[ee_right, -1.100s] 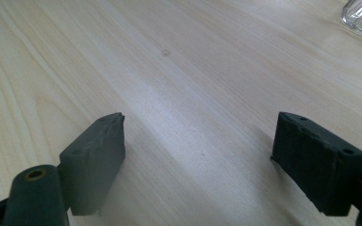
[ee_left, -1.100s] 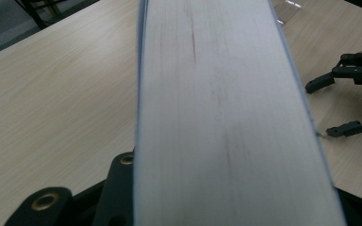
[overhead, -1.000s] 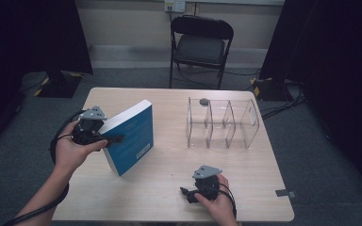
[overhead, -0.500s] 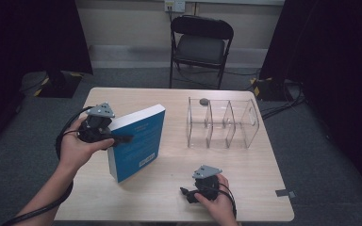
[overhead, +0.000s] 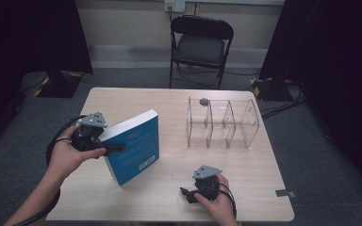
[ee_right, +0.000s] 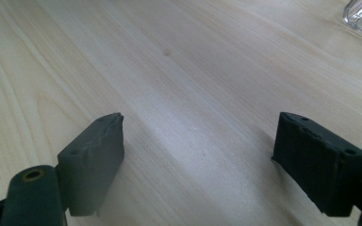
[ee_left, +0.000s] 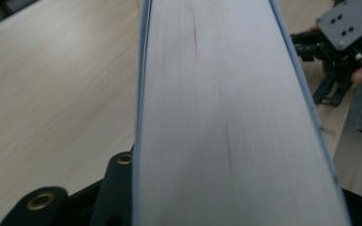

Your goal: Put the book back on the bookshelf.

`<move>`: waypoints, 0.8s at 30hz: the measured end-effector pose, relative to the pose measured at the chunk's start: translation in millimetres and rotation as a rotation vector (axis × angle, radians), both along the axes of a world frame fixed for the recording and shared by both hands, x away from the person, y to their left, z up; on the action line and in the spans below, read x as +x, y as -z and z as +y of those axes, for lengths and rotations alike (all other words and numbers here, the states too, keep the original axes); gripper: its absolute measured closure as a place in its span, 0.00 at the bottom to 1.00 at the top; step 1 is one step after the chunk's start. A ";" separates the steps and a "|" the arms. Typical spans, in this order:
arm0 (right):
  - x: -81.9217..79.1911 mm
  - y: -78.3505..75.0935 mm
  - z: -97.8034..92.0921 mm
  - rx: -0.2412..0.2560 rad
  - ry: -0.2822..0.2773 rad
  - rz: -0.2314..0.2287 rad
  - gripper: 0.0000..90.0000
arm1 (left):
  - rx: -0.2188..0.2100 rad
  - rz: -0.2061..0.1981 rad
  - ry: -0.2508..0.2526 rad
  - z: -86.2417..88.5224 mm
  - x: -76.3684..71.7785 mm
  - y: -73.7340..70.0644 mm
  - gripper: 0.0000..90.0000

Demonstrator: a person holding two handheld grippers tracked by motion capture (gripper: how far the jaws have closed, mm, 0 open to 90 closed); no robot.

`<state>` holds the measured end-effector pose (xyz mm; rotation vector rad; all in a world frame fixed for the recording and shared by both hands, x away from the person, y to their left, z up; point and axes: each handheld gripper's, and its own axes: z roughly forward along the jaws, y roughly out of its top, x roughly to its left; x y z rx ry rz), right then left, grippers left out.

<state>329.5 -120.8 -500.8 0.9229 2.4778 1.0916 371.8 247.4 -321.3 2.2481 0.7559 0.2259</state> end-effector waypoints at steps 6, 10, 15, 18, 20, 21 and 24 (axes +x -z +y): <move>0.0 -0.1 0.8 -0.004 0.006 0.002 0.17 | 0.061 0.010 -0.005 0.1 -2.2 -4.9 0.62; 0.1 0.0 0.9 -0.004 0.006 0.002 0.17 | 0.086 0.001 0.008 -6.0 -3.2 -10.3 0.62; 0.0 0.0 0.9 -0.004 0.006 0.002 0.17 | 0.121 0.039 -0.006 -11.3 2.0 -10.6 0.61; 0.1 0.0 0.9 -0.004 0.005 0.002 0.17 | 0.114 0.041 0.001 -11.5 1.3 -10.6 0.66; 0.1 0.0 0.9 -0.004 0.005 0.002 0.17 | 0.114 0.041 0.001 -13.0 -0.9 -10.7 0.67; 0.0 -0.1 0.9 -0.004 0.005 0.003 0.17 | 0.108 0.036 0.000 -13.1 -1.8 -10.7 0.68; 0.1 -0.1 0.9 -0.004 0.006 0.002 0.17 | 0.105 0.022 0.013 -14.7 -3.6 -10.4 0.68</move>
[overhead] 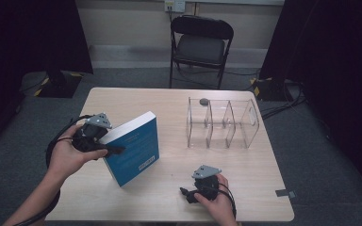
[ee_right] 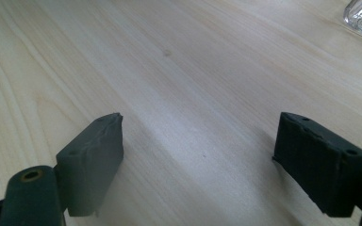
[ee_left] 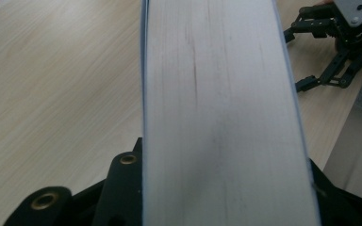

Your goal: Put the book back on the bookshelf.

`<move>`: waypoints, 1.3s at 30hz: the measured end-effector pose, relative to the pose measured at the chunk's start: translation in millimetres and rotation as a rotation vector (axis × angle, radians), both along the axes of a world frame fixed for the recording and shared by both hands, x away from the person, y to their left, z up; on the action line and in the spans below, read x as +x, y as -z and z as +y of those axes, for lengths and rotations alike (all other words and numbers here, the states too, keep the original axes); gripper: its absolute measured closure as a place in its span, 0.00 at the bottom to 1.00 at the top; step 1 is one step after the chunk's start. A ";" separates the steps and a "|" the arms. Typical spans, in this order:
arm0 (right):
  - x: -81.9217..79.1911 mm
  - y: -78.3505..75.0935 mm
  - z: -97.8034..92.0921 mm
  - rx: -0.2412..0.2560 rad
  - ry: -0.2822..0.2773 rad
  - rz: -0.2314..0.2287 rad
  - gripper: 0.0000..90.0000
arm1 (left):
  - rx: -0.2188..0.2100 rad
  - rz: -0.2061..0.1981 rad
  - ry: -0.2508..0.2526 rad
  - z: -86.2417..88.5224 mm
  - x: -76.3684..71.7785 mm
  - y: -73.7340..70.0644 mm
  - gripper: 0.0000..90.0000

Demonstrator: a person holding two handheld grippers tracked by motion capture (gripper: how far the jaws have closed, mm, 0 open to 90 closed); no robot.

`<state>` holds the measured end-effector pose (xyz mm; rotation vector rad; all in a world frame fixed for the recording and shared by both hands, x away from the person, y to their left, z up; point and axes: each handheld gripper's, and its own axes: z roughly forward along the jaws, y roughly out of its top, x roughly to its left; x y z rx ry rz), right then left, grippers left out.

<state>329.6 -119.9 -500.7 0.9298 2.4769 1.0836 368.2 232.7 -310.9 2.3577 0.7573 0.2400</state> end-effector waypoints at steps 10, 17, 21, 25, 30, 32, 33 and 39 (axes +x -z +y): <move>0.3 -0.1 0.1 -0.001 -0.004 -0.001 0.17 | -0.015 -0.035 0.062 -12.5 -4.0 -3.8 0.68; 0.2 -0.1 0.1 -0.001 -0.004 0.000 0.17 | -0.030 -0.046 0.128 -35.2 -12.3 -11.2 0.69; 0.4 0.0 0.0 -0.001 -0.006 -0.003 0.17 | -0.051 -0.039 0.181 -50.9 -17.7 -14.5 0.69; 0.4 0.0 0.0 -0.002 -0.003 -0.001 0.17 | -0.084 -0.031 0.223 -70.7 -21.1 -18.6 0.69; 0.5 0.1 -1.1 -0.001 -0.009 -0.004 0.17 | -0.102 -0.020 0.251 -77.5 -24.1 -14.1 0.68; 0.6 0.2 -2.0 -0.002 -0.011 -0.007 0.17 | -0.110 -0.015 0.248 -76.8 -26.5 -6.8 0.68; 0.6 0.2 -2.0 0.002 -0.011 -0.004 0.17 | -0.117 -0.013 0.250 -73.3 -27.2 -5.5 0.68; 0.5 0.1 -2.1 -0.001 -0.016 -0.004 0.17 | -0.123 -0.004 0.239 -60.6 -32.9 1.4 0.68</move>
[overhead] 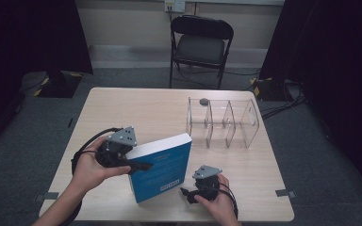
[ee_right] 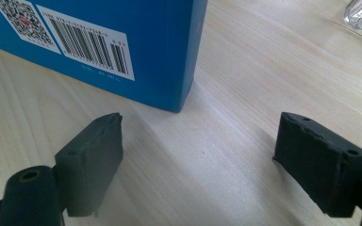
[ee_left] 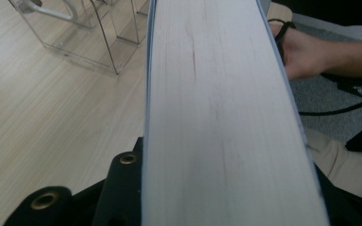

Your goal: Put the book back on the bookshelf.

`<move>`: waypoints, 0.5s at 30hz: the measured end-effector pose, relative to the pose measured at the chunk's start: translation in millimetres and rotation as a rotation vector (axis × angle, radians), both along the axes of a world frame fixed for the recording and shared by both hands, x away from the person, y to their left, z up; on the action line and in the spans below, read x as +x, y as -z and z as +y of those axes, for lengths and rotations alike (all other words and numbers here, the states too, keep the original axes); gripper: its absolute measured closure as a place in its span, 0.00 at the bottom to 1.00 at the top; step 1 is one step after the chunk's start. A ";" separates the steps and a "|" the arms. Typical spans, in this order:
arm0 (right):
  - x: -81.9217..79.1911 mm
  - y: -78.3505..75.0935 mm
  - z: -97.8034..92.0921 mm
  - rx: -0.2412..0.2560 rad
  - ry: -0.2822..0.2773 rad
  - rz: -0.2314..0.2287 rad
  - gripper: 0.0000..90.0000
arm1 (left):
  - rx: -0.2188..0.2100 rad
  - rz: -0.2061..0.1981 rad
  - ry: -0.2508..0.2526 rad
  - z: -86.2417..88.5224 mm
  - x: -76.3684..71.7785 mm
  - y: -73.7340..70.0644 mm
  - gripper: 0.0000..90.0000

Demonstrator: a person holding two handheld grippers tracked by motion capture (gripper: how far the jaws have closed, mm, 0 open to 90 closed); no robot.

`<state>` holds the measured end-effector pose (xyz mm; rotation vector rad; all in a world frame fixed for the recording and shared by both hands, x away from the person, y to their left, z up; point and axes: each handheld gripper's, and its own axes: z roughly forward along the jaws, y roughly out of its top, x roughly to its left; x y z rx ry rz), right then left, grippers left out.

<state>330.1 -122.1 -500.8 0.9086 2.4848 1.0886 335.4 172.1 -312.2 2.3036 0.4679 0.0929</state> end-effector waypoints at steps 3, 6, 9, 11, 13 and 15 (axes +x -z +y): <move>-0.1 0.1 0.0 0.000 0.000 0.000 0.17 | 0.021 -0.005 -0.006 4.2 -4.3 2.7 0.68; -0.1 0.1 0.1 0.000 0.000 -0.001 0.17 | -0.005 -0.037 0.007 8.0 -7.7 7.2 0.68; -0.1 0.1 0.0 0.000 0.000 -0.001 0.17 | -0.021 -0.045 0.002 9.0 -10.6 8.8 0.67; -0.1 0.1 0.1 0.000 0.000 -0.001 0.17 | -0.037 -0.048 -0.005 10.2 -11.3 10.4 0.67; -0.1 0.1 0.1 0.000 0.000 -0.001 0.17 | -0.042 -0.055 -0.003 11.3 -11.3 10.9 0.67; -0.1 0.2 0.0 0.001 -0.001 0.000 0.17 | -0.064 -0.062 -0.010 11.6 -12.1 12.8 0.66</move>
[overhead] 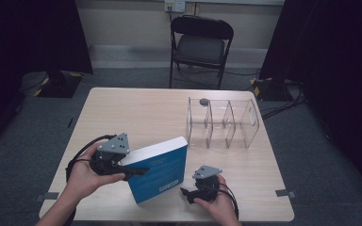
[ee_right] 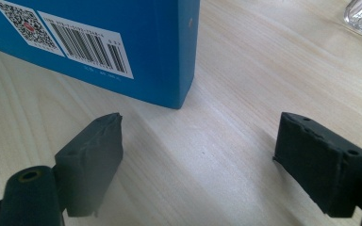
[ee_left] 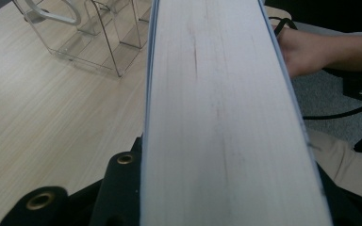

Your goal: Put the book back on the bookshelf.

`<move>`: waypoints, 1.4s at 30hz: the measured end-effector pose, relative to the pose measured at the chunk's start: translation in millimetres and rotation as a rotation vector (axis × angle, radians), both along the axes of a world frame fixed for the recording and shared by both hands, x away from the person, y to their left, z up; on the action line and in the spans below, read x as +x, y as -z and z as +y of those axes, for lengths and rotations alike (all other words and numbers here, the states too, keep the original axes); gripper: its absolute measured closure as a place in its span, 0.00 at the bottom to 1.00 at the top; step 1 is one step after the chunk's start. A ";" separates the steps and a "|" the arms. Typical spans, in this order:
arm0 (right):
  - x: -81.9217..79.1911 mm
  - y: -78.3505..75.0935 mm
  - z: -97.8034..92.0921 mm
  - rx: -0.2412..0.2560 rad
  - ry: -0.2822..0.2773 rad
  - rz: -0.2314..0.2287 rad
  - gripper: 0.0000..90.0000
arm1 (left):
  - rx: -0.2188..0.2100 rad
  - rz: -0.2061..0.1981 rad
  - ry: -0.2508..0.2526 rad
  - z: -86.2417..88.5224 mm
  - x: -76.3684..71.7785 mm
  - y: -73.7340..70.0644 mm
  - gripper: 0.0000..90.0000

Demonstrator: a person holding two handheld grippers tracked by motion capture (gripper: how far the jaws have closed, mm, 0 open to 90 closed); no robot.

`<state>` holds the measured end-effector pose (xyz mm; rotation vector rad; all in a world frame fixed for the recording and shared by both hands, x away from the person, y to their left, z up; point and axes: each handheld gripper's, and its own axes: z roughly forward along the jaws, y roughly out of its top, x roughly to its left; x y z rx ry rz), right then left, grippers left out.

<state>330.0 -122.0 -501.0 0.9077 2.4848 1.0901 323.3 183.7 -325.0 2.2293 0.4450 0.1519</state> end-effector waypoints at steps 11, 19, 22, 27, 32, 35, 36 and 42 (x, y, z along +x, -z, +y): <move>0.5 -0.1 0.1 -0.001 0.000 0.002 0.16 | -0.076 0.015 -0.046 15.6 -4.9 30.8 0.57; 1.2 -0.2 1.3 0.001 0.004 0.010 0.15 | -0.096 0.013 -0.070 23.2 -10.9 54.2 0.56; 1.2 -0.2 1.3 0.001 0.005 0.011 0.15 | -0.126 -0.018 -0.066 24.9 -13.0 60.3 0.56; 1.3 -0.2 1.3 0.001 0.004 0.010 0.15 | -0.153 -0.023 -0.075 27.1 -15.5 65.0 0.58; 1.1 -0.2 1.4 0.000 0.004 0.009 0.16 | -0.136 -0.003 -0.065 27.5 -11.8 62.9 0.57; 1.3 -3.3 1.7 -0.026 -0.010 0.024 0.17 | -0.137 0.011 -0.070 27.8 -11.8 61.6 0.56; 2.2 -4.7 1.6 -0.035 -0.026 0.036 0.17 | -0.135 0.019 -0.075 27.9 -11.5 61.0 0.56; 6.4 -22.7 -3.4 -0.042 -0.082 0.066 0.18 | -0.122 0.041 -0.083 29.9 -11.1 55.9 0.55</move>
